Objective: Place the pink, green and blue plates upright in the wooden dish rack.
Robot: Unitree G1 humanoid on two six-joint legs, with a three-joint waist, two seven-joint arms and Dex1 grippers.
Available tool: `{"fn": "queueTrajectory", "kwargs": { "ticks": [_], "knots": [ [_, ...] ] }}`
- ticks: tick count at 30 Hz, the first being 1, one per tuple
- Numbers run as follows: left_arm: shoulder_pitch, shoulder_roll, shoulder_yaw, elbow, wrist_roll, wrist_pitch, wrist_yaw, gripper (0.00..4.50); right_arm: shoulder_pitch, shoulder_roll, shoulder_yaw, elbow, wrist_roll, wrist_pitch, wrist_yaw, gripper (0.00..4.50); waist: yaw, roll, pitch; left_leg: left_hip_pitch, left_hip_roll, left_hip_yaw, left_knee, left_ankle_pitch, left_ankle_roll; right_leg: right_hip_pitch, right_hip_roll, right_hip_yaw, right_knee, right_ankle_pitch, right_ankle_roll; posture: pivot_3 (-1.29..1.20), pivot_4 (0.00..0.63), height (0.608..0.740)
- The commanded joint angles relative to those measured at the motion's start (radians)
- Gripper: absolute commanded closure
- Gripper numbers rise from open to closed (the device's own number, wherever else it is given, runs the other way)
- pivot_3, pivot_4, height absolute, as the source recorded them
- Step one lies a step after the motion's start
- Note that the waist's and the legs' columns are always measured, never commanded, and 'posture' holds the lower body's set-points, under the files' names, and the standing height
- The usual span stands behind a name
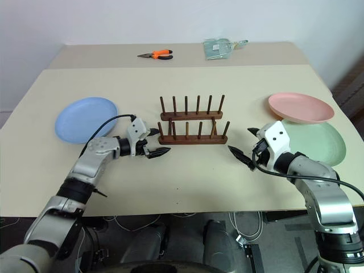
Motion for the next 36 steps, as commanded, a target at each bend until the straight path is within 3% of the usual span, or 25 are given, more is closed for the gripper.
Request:
{"fn": "queueTrajectory", "kwargs": {
  "ticks": [1, 6, 14, 20, 22, 25, 27, 30, 32, 33, 36],
  "knots": [
    [-0.032, -0.028, -0.034, 0.082, 0.021, -0.046, -0.064, 1.32, 0.034, -0.004, -0.060, -0.059, 0.019, 0.003, -0.013, 0.00, 0.002, 0.000, 0.000, 0.000, 0.000, 0.000, 0.000, 0.000, 0.000, 0.000, 0.000, 0.000, 0.000, 0.000, 0.000, 0.00, 0.150, 0.740],
    [-0.037, -0.034, -0.064, 0.068, 0.037, -0.084, -0.152, 3.70, 0.085, -0.038, -0.112, -0.054, 0.019, -0.008, 0.016, 0.00, 0.001, 0.000, 0.000, 0.000, 0.000, 0.000, 0.000, 0.000, 0.000, 0.000, 0.000, 0.000, 0.000, 0.000, 0.000, 0.00, 0.150, 0.740],
    [0.071, 0.003, -0.135, -0.243, 0.014, -0.005, -0.254, 3.72, 0.198, -0.136, -0.172, -0.091, 0.058, 0.044, 0.126, 0.00, 0.004, 0.000, 0.000, 0.000, 0.001, 0.000, -0.001, -0.001, 0.001, 0.000, 0.000, 0.000, 0.000, 0.000, 0.000, 0.00, 0.150, 0.740],
    [0.075, 0.018, -0.148, -0.247, 0.052, 0.009, -0.230, 3.72, 0.212, -0.137, -0.154, -0.131, 0.064, 0.086, 0.129, 0.00, 0.006, 0.000, 0.000, 0.000, 0.001, 0.000, 0.000, -0.001, 0.001, 0.000, 0.000, 0.000, 0.000, -0.002, -0.002, 0.00, 0.150, 0.740],
    [0.078, 0.027, -0.143, -0.261, 0.041, 0.049, -0.236, 2.69, 0.209, -0.142, -0.155, -0.121, 0.048, 0.086, 0.122, 0.00, 0.007, 0.000, 0.000, 0.000, 0.001, 0.000, 0.000, -0.001, 0.001, 0.000, 0.000, 0.000, 0.000, -0.002, -0.002, 0.00, 0.150, 0.740],
    [0.087, 0.047, -0.139, -0.287, 0.059, 0.064, -0.216, 1.29, 0.206, -0.151, -0.171, -0.106, 0.037, 0.097, 0.111, 0.80, 0.009, 0.000, 0.000, 0.000, 0.001, 0.000, 0.000, -0.001, 0.001, 0.000, 0.000, 0.000, 0.000, -0.002, -0.002, 0.00, 0.150, 0.740],
    [0.105, 0.069, -0.128, -0.314, 0.066, 0.094, -0.190, 0.25, 0.219, -0.166, -0.184, -0.098, 0.026, 0.105, 0.113, 1.80, 0.009, 0.000, 0.000, 0.000, 0.001, 0.000, 0.000, -0.001, 0.001, 0.000, 0.000, 0.000, 0.000, -0.002, -0.002, 0.00, 0.150, 0.740],
    [0.176, 0.150, -0.072, -0.419, 0.023, 0.203, -0.182, 0.23, 0.290, -0.204, -0.206, -0.101, 0.003, 0.095, 0.157, 3.30, 0.006, 0.000, 0.000, 0.000, 0.001, 0.000, -0.001, -0.001, 0.001, 0.000, 0.000, 0.000, 0.000, -0.002, -0.002, 0.00, 0.150, 0.740],
    [0.231, 0.207, -0.044, -0.503, -0.013, 0.267, -0.197, 0.88, 0.323, -0.213, -0.206, -0.119, 0.008, 0.095, 0.176, 4.29, 0.002, 0.000, 0.000, 0.000, 0.002, 0.000, -0.002, -0.001, 0.001, -0.001, 0.001, 0.000, 0.000, -0.002, -0.002, 0.00, 0.150, 0.740],
    [0.259, 0.228, -0.035, -0.547, -0.040, 0.295, -0.207, 1.26, 0.328, -0.209, -0.198, -0.134, 0.021, 0.100, 0.182, 4.50, -0.004, 0.000, -0.001, 0.001, 0.003, 0.000, -0.003, -0.001, 0.001, -0.001, 0.001, 0.000, 0.000, -0.003, -0.002, 0.00, 0.150, 0.740],
    [0.307, 0.220, -0.032, -0.652, -0.101, 0.347, -0.194, 2.72, 0.310, -0.189, -0.136, -0.166, 0.031, 0.111, 0.172, 4.50, -0.016, 0.002, -0.001, 0.000, 0.003, 0.000, -0.003, -0.001, 0.001, -0.001, 0.000, 0.000, 0.000, -0.003, -0.002, 0.00, 0.150, 0.740]
  ]
}}
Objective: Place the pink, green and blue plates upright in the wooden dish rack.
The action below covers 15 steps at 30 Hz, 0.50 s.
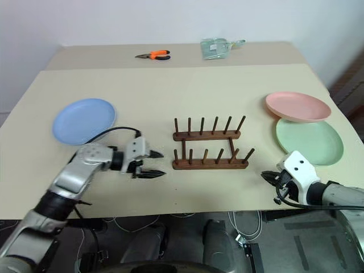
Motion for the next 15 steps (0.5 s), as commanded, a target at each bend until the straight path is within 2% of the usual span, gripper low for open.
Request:
{"fn": "queueTrajectory", "kwargs": {
  "ticks": [1, 3, 4, 9, 15],
  "knots": [
    [0.038, -0.032, -0.015, -0.110, -0.064, 0.071, 0.015, 3.21, -0.031, 0.018, 0.054, -0.060, 0.007, -0.004, -0.011, 4.50, 0.000, 0.000, 0.000, 0.000, 0.000, 0.000, 0.001, 0.000, 0.000, 0.000, 0.000, 0.000, 0.000, 0.000, 0.000, 0.00, 0.150, 0.740],
    [0.038, -0.065, -0.034, -0.138, -0.059, 0.099, 0.053, 4.18, -0.061, 0.030, 0.106, -0.040, -0.036, -0.034, -0.038, 4.50, 0.004, -0.002, 0.001, 0.000, 0.000, 0.000, 0.002, 0.000, 0.000, 0.001, -0.001, 0.000, -0.001, 0.000, 0.000, 0.00, 0.150, 0.740],
    [0.039, -0.090, -0.067, -0.149, -0.042, 0.090, 0.070, 4.43, -0.100, 0.044, 0.147, -0.011, -0.062, -0.037, -0.065, 4.50, 0.004, -0.002, 0.001, -0.002, 0.000, -0.001, 0.003, 0.000, 0.000, 0.001, -0.001, 0.000, -0.001, 0.000, 0.000, 0.00, 0.150, 0.740],
    [0.004, -0.188, -0.149, -0.095, 0.048, 0.109, 0.210, 4.43, -0.212, 0.072, 0.302, 0.097, -0.178, -0.079, -0.122, 4.50, 0.003, -0.003, 0.001, -0.002, -0.002, -0.001, 0.003, 0.000, 0.000, 0.000, -0.001, -0.001, -0.001, 0.000, 0.000, 0.00, 0.150, 0.740],
    [-0.033, -0.275, -0.165, 0.011, 0.125, 0.103, 0.364, 4.43, -0.358, 0.143, 0.380, 0.252, -0.274, -0.154, -0.195, 4.50, -0.001, -0.006, -0.003, 0.001, -0.002, 0.000, 0.003, 0.000, 0.000, 0.004, -0.001, 0.000, 0.000, 0.000, -0.001, 0.00, 0.150, 0.740]
  ]
}}
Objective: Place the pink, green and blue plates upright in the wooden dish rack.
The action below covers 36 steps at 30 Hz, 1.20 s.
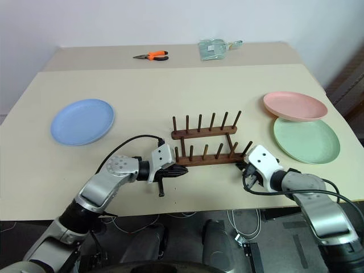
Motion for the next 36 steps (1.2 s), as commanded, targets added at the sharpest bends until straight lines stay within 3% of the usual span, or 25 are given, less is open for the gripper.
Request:
{"fn": "queueTrajectory", "kwargs": {
  "ticks": [1, 11, 19, 23, 29, 32, 36],
  "knots": [
    [-0.021, -0.025, 0.000, 0.078, 0.060, -0.009, 0.095, 4.43, -0.064, 0.033, 0.031, 0.089, -0.058, -0.042, -0.045, 4.50, 0.001, -0.001, -0.001, 0.000, 0.000, 0.000, 0.000, 0.000, 0.000, 0.000, 0.000, 0.000, 0.000, 0.000, 0.000, 0.00, 0.150, 0.740],
    [-0.099, -0.034, 0.059, 0.291, 0.102, -0.132, 0.231, 4.43, -0.319, 0.154, 0.080, 0.379, -0.124, -0.170, -0.095, 4.50, -0.005, 0.000, -0.004, 0.001, 0.000, -0.001, 0.001, 0.001, -0.001, -0.002, 0.001, 0.000, 0.002, 0.002, 0.001, 0.00, 0.150, 0.740],
    [-0.113, -0.017, 0.084, 0.350, 0.106, -0.191, 0.247, 4.43, -0.393, 0.177, 0.082, 0.470, -0.148, -0.227, -0.094, 4.50, -0.009, 0.001, -0.005, 0.001, -0.001, -0.001, 0.000, 0.001, -0.001, -0.003, 0.001, 0.000, 0.002, 0.003, 0.002, 0.00, 0.150, 0.740],
    [-0.129, -0.023, 0.105, 0.383, 0.115, -0.197, 0.287, 4.50, -0.359, 0.118, 0.037, 0.381, -0.121, -0.230, -0.042, 3.23, -0.011, 0.001, -0.005, 0.001, -0.001, -0.001, 0.000, 0.001, -0.001, -0.003, 0.001, 0.000, 0.002, 0.003, 0.002, 0.00, 0.150, 0.740],
    [-0.149, -0.023, 0.135, 0.416, 0.118, -0.217, 0.327, 4.50, -0.357, -0.062, -0.077, 0.329, -0.161, -0.267, -0.042, 0.31, -0.019, 0.003, -0.005, 0.001, -0.001, -0.001, 0.000, 0.001, -0.001, -0.003, 0.001, 0.000, 0.002, 0.003, 0.003, 0.00, 0.150, 0.740],
    [-0.153, -0.027, 0.147, 0.415, 0.110, -0.210, 0.333, 4.50, -0.393, -0.160, -0.103, 0.404, -0.204, -0.305, -0.046, 0.31, -0.021, 0.005, -0.005, 0.001, -0.001, 0.000, -0.001, 0.001, -0.001, -0.003, 0.001, 0.000, 0.002, 0.003, 0.003, 0.00, 0.150, 0.740],
    [-0.103, -0.014, 0.122, 0.248, 0.017, -0.247, 0.171, 4.50, -0.447, -0.251, -0.014, 0.607, -0.316, -0.480, -0.026, 0.31, -0.029, 0.005, -0.006, 0.001, 0.000, 0.000, -0.002, 0.001, -0.001, -0.003, 0.001, 0.000, 0.002, 0.003, 0.003, 0.00, 0.150, 0.740]
  ]
}}
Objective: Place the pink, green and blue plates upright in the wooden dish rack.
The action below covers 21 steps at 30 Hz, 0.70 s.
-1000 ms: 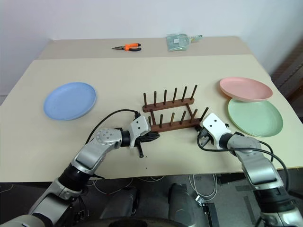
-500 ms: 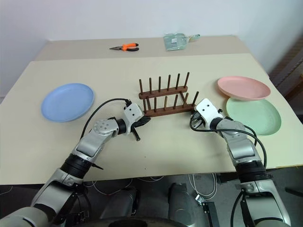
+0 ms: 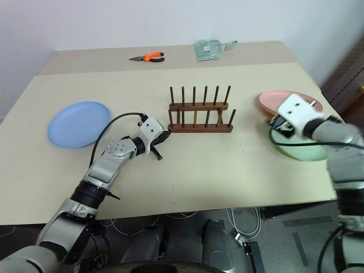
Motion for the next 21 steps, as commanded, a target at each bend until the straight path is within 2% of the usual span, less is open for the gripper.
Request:
{"fn": "queueTrajectory", "kwargs": {
  "ticks": [1, 6, 9, 14, 16, 19, 21],
  "knots": [
    [0.060, 0.022, -0.019, -0.144, -0.073, -0.013, -0.147, 4.50, -0.049, -0.039, 0.069, 0.158, -0.101, -0.159, -0.004, 0.31, -0.003, 0.000, 0.000, 0.000, 0.000, 0.001, -0.001, 0.000, 0.000, -0.001, 0.000, 0.001, 0.000, 0.000, 0.000, 0.00, 0.150, 0.740],
    [0.131, 0.025, -0.043, -0.328, -0.154, 0.062, -0.250, 4.50, -0.257, 0.006, 0.201, 0.544, -0.242, -0.321, -0.091, 0.31, -0.001, 0.001, 0.003, -0.002, -0.001, 0.004, 0.000, 0.000, 0.000, -0.002, -0.001, 0.003, -0.002, 0.002, -0.004, 0.00, 0.150, 0.740],
    [0.157, 0.031, -0.054, -0.395, -0.163, 0.083, -0.264, 4.50, -0.344, 0.026, 0.254, 0.706, -0.305, -0.396, -0.164, 1.19, 0.000, 0.002, 0.003, -0.002, -0.001, 0.004, 0.000, 0.000, 0.000, -0.002, -0.001, 0.003, -0.001, 0.002, -0.004, 0.00, 0.150, 0.740],
    [0.170, 0.038, -0.056, -0.421, -0.160, 0.109, -0.252, 4.50, -0.394, 0.034, 0.278, 0.798, -0.327, -0.466, -0.197, 3.73, 0.000, 0.002, 0.003, -0.002, -0.001, 0.003, 0.000, 0.000, 0.000, -0.002, -0.001, 0.003, -0.002, 0.001, -0.006, 0.00, 0.150, 0.740],
    [0.172, 0.041, -0.055, -0.423, -0.156, 0.107, -0.249, 4.50, -0.381, 0.025, 0.268, 0.766, -0.318, -0.493, -0.199, 4.47, -0.001, 0.002, 0.003, -0.002, -0.001, 0.003, 0.000, 0.000, 0.000, -0.002, -0.001, 0.003, -0.001, 0.001, -0.006, 0.00, 0.150, 0.740],
    [0.172, 0.051, -0.047, -0.424, -0.153, 0.102, -0.247, 4.50, -0.353, 0.010, 0.208, 0.648, -0.259, -0.496, -0.190, 4.47, -0.003, 0.003, 0.003, -0.002, -0.001, 0.003, 0.000, 0.000, 0.000, -0.002, -0.001, 0.004, -0.001, 0.002, -0.005, 0.00, 0.150, 0.740],
    [0.169, 0.059, -0.034, -0.414, -0.149, 0.099, -0.238, 4.50, -0.328, 0.014, 0.123, 0.499, -0.154, -0.447, -0.152, 4.47, -0.004, 0.004, 0.003, -0.002, -0.001, 0.003, -0.001, 0.000, 0.000, -0.002, -0.001, 0.004, -0.001, 0.002, -0.005, 0.00, 0.150, 0.740]
  ]
}}
